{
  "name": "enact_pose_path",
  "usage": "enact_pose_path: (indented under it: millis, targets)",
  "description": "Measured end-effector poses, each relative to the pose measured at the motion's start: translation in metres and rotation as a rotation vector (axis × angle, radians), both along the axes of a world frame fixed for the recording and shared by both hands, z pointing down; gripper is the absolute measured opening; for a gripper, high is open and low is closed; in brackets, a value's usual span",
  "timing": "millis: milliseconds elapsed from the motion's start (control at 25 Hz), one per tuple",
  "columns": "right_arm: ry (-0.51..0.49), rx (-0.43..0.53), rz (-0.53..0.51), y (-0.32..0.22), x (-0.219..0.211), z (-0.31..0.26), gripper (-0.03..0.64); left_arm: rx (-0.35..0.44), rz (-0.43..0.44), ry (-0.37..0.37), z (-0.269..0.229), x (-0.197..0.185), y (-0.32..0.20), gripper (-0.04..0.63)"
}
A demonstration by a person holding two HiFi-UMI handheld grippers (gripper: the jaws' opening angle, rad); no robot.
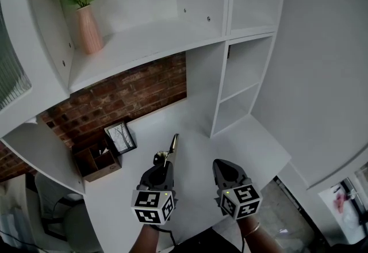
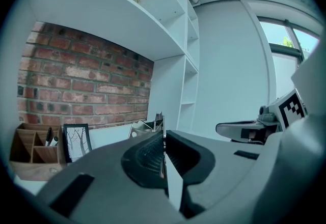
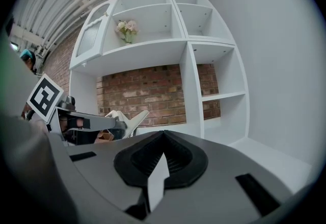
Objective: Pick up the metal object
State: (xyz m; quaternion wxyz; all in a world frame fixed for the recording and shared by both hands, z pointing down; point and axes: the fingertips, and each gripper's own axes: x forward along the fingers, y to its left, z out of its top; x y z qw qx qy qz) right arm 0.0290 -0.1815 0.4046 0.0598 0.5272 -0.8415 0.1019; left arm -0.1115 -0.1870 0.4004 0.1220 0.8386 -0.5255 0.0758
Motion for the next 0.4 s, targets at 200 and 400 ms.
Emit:
enact_pose_path:
  millis: [200, 400]
  targets:
    - [0.001, -0.005, 0.013, 0.0042, -0.0002, 0.0009, 0.005, 0.002, -0.001, -0.002, 0.0004, -0.002, 0.0058, 0.011]
    - [0.002, -0.004, 0.016, 0.0077, -0.002, 0.0016, 0.003, -0.016, -0.004, 0.0, 0.0044, -0.0042, 0.0074, 0.011]
